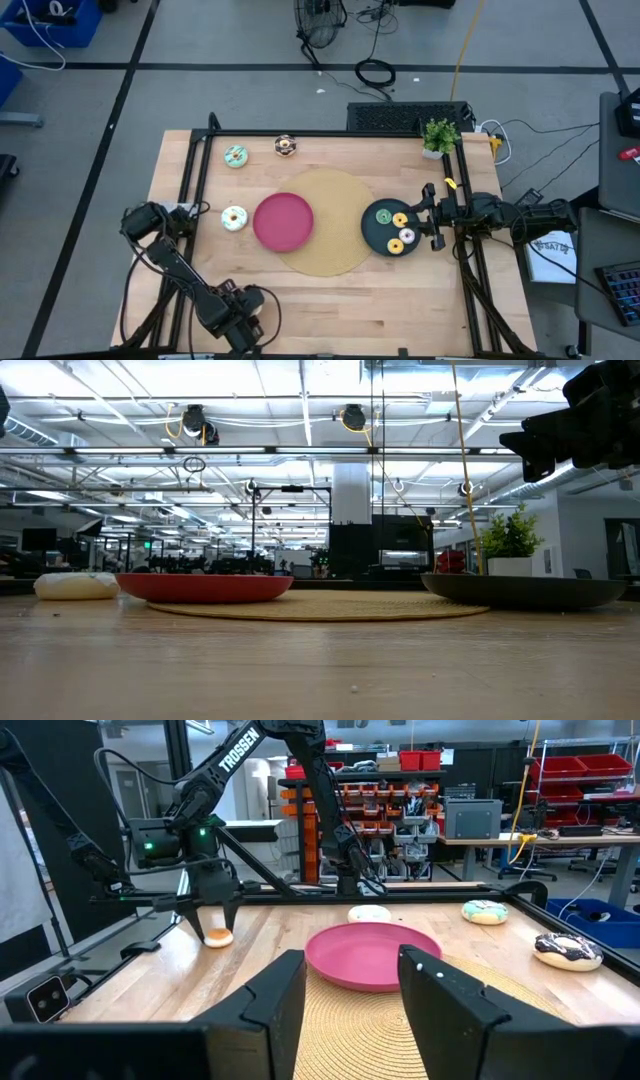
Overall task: Pick & Place donuts
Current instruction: Put the small orange donut on the black plate
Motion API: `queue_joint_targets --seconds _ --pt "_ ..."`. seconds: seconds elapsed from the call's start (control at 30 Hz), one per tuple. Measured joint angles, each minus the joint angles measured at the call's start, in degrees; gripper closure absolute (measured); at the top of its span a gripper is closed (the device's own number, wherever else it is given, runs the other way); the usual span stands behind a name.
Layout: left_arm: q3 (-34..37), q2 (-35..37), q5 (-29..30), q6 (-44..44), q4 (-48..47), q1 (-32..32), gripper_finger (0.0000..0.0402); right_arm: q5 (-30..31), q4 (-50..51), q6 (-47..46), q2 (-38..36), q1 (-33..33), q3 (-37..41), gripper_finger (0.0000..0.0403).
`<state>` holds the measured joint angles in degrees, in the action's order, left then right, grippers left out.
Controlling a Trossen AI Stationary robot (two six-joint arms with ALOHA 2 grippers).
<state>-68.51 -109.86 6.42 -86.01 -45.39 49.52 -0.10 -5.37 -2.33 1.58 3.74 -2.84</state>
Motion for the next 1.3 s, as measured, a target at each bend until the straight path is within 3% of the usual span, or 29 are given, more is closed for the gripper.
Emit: queue_joint_targets --seconds 0.23,0.67,1.0,1.3 --pt "0.00 -0.02 1.80 1.35 0.00 0.00 0.0174 0.01 0.00 0.00 -0.02 0.00 -0.01 0.0251" --pt "0.04 -0.07 4.97 8.79 0.72 -0.02 0.0249 0.00 0.00 0.00 -0.02 0.00 0.01 0.0252" --pt "0.07 -0.13 12.00 15.69 0.68 -0.77 0.0254 0.00 0.00 0.00 0.00 -0.02 0.01 0.0252" --pt "0.06 -0.11 12.30 20.57 2.52 -4.93 0.0254 0.01 0.00 0.00 -0.01 0.00 0.01 0.0254"
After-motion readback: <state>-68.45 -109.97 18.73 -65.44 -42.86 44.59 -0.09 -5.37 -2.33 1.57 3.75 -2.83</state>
